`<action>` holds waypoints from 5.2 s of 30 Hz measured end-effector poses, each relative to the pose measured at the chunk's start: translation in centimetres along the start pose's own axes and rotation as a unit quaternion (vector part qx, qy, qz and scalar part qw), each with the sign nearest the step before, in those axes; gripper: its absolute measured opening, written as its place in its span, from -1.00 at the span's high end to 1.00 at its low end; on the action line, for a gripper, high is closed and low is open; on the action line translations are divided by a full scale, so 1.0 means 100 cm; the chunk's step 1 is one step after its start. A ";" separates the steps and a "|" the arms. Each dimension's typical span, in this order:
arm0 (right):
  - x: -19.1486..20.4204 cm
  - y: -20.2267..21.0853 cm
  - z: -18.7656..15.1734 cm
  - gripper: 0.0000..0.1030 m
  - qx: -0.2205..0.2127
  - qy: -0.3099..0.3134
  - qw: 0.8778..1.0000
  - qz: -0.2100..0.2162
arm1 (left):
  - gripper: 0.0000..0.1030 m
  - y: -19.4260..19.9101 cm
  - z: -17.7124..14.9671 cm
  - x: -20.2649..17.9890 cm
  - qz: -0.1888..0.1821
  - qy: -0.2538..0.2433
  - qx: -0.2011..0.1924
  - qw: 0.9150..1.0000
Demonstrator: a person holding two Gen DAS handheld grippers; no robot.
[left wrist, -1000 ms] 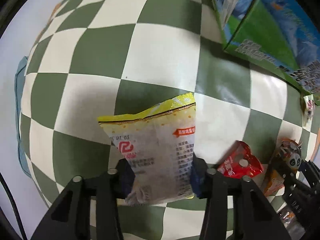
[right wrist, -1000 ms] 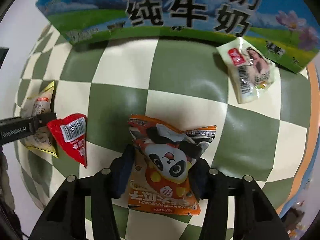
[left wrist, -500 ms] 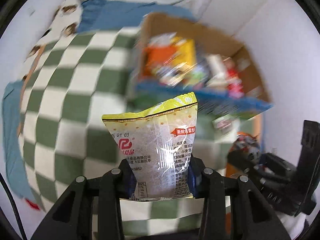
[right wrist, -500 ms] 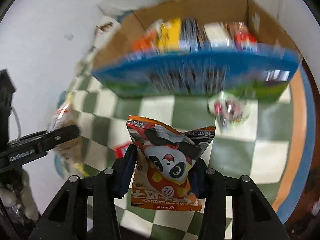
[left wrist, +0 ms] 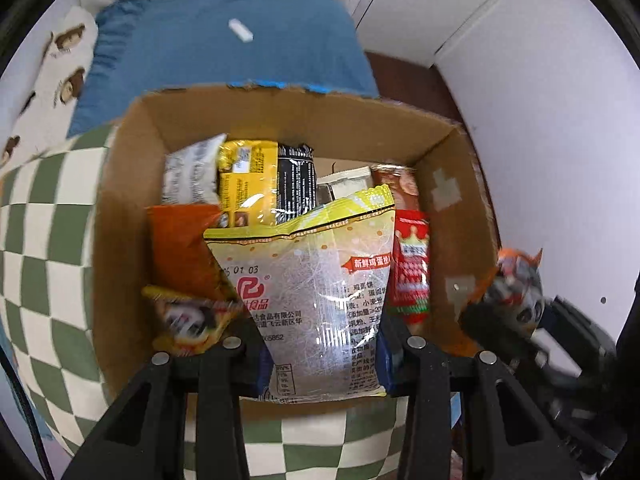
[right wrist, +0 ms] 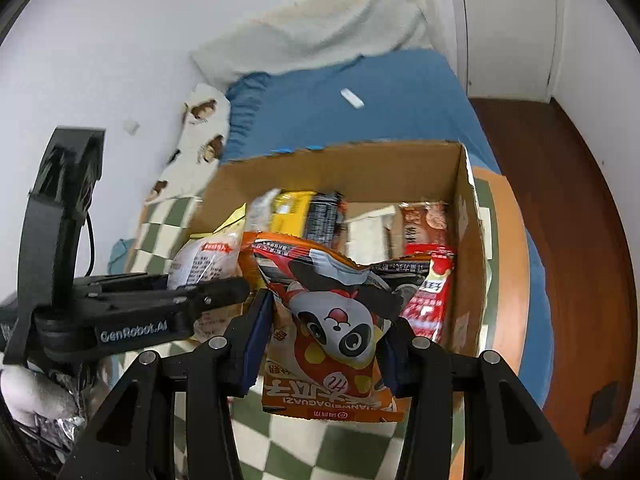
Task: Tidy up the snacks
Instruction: 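Carry both packets into the box and open both tools, then lift both tools away from the box toward the blanket, then grasp the small red packet with the left tool while the right tool grasps the white printed packet, then carry both packets into the box and open both tools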
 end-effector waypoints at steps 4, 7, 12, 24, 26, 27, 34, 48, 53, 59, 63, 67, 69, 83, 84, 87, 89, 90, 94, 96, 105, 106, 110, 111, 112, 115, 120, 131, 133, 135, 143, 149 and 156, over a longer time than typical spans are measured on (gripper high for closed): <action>-0.020 -0.040 0.012 0.04 0.047 -0.014 0.999 0.003 | 0.28 -0.031 0.013 0.001 0.008 0.011 0.033 0.999; -0.027 -0.062 0.009 0.04 0.069 -0.015 0.997 0.005 | 0.28 -0.048 0.016 0.001 0.005 0.018 0.055 0.998; -0.029 -0.085 0.000 0.01 0.101 -0.017 0.995 0.014 | 0.28 -0.065 0.016 -0.002 -0.005 0.018 0.082 0.996; -0.019 -0.098 -0.005 -0.80 0.151 -0.029 0.988 0.010 | -0.77 -0.038 0.014 0.000 0.036 0.004 0.038 0.999; -0.015 -0.095 -0.005 -0.87 0.145 -0.025 0.989 -0.006 | -0.77 -0.028 0.013 0.003 0.044 0.005 0.021 0.999; -0.014 -0.094 -0.005 -0.87 0.141 -0.023 0.990 -0.011 | -0.77 -0.021 0.012 0.005 0.049 0.003 0.010 0.999; -0.012 -0.070 -0.008 -0.87 0.093 -0.021 0.994 -0.058 | -0.78 0.003 -0.005 0.016 0.097 -0.006 -0.048 0.994; 0.006 -0.019 -0.025 -0.87 0.009 -0.004 0.994 -0.108 | -0.78 0.068 -0.062 0.016 0.145 -0.037 -0.166 0.975; 0.019 0.013 -0.038 -0.87 -0.030 0.008 0.992 -0.118 | -0.78 0.094 -0.087 0.010 0.142 -0.042 -0.203 0.968; 0.039 0.055 -0.058 -0.87 -0.077 0.024 0.989 -0.124 | -0.78 0.126 -0.120 0.001 0.138 -0.049 -0.247 0.958; 0.050 0.082 -0.075 -0.87 -0.104 0.027 0.986 -0.124 | -0.78 0.145 -0.139 -0.005 0.135 -0.055 -0.268 0.952; 0.058 0.106 -0.090 -0.87 -0.126 0.027 0.984 -0.122 | -0.78 0.161 -0.159 -0.010 0.135 -0.063 -0.286 0.947; 0.063 0.119 -0.097 -0.87 -0.139 0.027 0.982 -0.124 | -0.78 0.167 -0.167 -0.011 0.131 -0.063 -0.291 0.946; 0.076 0.160 -0.127 -0.87 -0.175 0.015 0.977 -0.118 | -0.78 0.190 -0.199 -0.015 0.130 -0.064 -0.317 0.937; 0.075 0.158 -0.128 -0.87 -0.173 0.012 0.978 -0.116 | -0.78 0.188 -0.199 -0.015 0.128 -0.064 -0.315 0.938; 0.068 0.151 -0.129 -0.87 -0.160 0.000 0.981 -0.111 | -0.78 0.179 -0.198 -0.010 0.136 -0.059 -0.305 0.941; 0.060 0.139 -0.131 -0.87 -0.146 -0.011 0.983 -0.107 | -0.78 0.169 -0.196 -0.004 0.142 -0.049 -0.293 0.944; 0.056 0.133 -0.131 -0.87 -0.141 -0.015 0.984 -0.105 | -0.78 0.162 -0.195 0.001 0.144 -0.042 -0.285 0.947; 0.030 0.092 -0.135 -0.87 -0.094 -0.041 0.990 -0.094 | -0.78 0.124 -0.194 0.025 0.160 -0.011 -0.237 0.958; 0.014 0.064 -0.138 -0.87 -0.061 -0.059 0.992 -0.089 | -0.78 0.100 -0.196 0.039 0.171 0.002 -0.205 0.964; -0.027 -0.050 -0.147 -0.50 0.005 -0.079 0.995 -0.059 | -0.78 0.021 -0.224 0.100 0.181 0.082 -0.080 0.977; -0.028 -0.059 -0.147 -0.46 0.010 -0.077 0.995 -0.060 | -0.78 0.015 -0.227 0.104 0.177 0.089 -0.070 0.978; -0.025 -0.098 -0.143 -0.46 0.036 -0.063 0.995 -0.066 | -0.77 -0.014 -0.240 0.123 0.159 0.116 -0.028 0.980; -0.023 -0.105 -0.141 -0.43 0.041 -0.060 0.995 -0.070 | -0.77 -0.022 -0.242 0.126 0.154 0.120 -0.017 0.981; -0.021 -0.113 -0.141 -0.40 0.046 -0.053 0.995 -0.078 | -0.77 -0.030 -0.243 0.129 0.145 0.125 -0.004 0.982; -0.012 -0.125 -0.141 -0.20 0.042 -0.022 0.995 -0.090 | -0.77 -0.049 -0.245 0.132 0.126 0.130 0.017 0.983; 0.003 -0.119 -0.156 -0.18 0.051 0.019 0.994 -0.095 | -0.77 -0.068 -0.242 0.129 0.113 0.126 0.029 0.985; 0.020 -0.107 -0.234 -0.18 0.103 0.017 0.992 -0.072 | -0.67 -0.084 -0.235 0.108 0.138 0.068 0.023 0.988; 0.021 -0.110 -0.239 -0.18 0.103 0.008 0.992 -0.070 | -0.62 -0.085 -0.236 0.104 0.143 0.057 0.022 0.988; 0.020 -0.110 -0.246 -0.18 0.103 0.003 0.992 -0.073 | -0.49 -0.085 -0.237 0.100 0.146 0.048 0.020 0.988; 0.010 -0.116 -0.244 -0.18 0.110 -0.011 0.991 -0.076 | 0.10 -0.087 -0.237 0.084 0.154 0.018 0.015 0.988; 0.007 -0.120 -0.241 -0.20 0.116 -0.010 0.990 -0.083 | 0.28 -0.096 -0.233 0.082 0.156 0.019 0.011 0.988; 0.013 -0.114 -0.238 -0.18 0.108 -0.003 0.991 -0.083 | 0.32 -0.085 -0.231 0.079 0.130 0.027 0.006 0.991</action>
Point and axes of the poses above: each gripper's, at about its wrist camera, not at the fingertips, and y roughly against the way its jaws point, x to its left, z to its top, the point moved 1 cm from there along -y, roughly the way its jaws point
